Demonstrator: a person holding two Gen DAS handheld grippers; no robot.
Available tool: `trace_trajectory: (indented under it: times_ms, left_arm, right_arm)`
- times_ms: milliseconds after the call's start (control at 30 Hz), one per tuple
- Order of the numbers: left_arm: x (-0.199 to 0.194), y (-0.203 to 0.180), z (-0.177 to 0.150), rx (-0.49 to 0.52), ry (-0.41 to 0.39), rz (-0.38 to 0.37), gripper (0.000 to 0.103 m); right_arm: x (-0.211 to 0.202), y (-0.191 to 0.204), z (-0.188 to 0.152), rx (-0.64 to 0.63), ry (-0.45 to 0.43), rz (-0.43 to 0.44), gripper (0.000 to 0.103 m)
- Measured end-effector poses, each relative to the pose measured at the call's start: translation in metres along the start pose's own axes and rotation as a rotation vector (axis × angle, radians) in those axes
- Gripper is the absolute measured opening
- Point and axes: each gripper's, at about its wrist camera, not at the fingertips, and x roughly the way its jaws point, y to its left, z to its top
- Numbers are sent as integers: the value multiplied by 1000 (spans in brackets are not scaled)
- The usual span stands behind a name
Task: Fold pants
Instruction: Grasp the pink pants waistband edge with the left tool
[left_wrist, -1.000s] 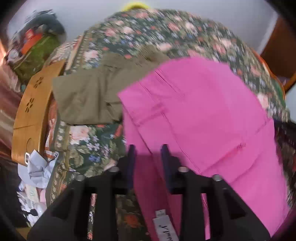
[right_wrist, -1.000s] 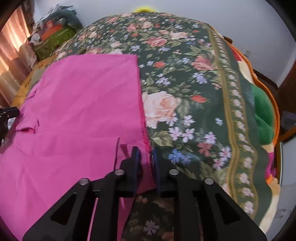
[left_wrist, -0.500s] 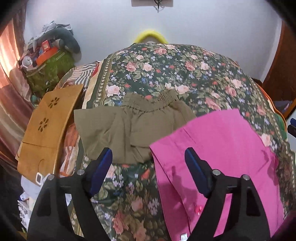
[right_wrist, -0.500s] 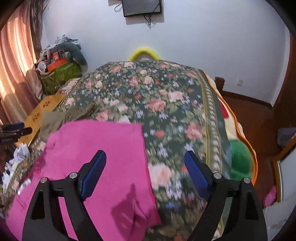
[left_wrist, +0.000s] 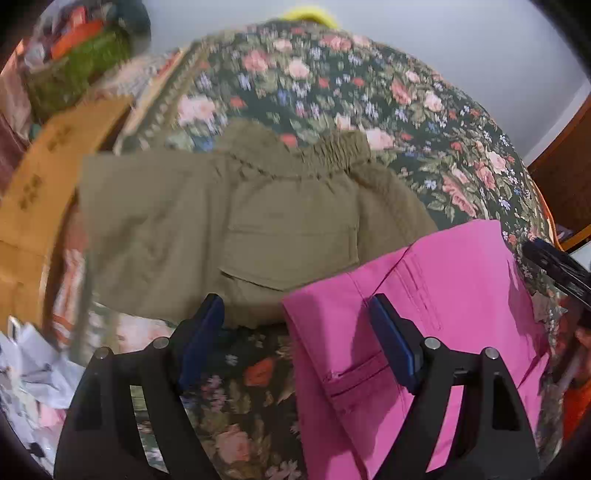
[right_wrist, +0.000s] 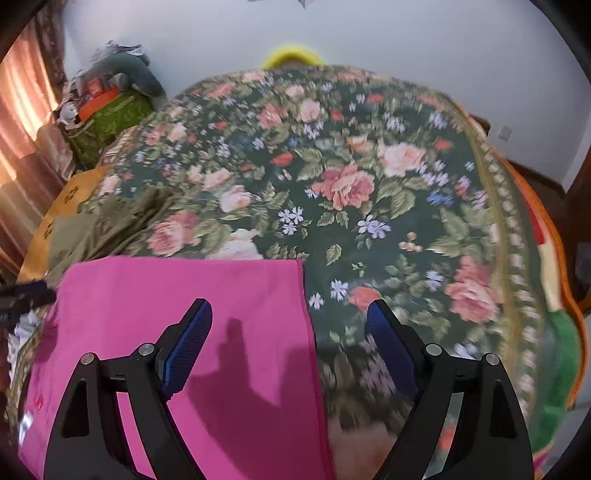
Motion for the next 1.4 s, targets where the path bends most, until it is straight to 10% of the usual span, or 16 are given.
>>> trace_trajectory:
  times_ms: [133, 300, 567, 1400]
  left_arm:
    - [15, 0, -4, -8, 32, -66, 79]
    - [19, -2, -4, -9, 51, -180, 49]
    - [2, -31, -10, 88, -14, -89, 17]
    - [-165, -95, -10, 253, -282, -31, 15]
  right_arm:
    - [24, -2, 5, 19, 50, 34, 73]
    - [33, 4, 6, -4, 53, 92, 57]
    - [37, 11, 6, 5, 59, 112, 6]
    - [-176, 15, 12, -77, -328, 44, 3]
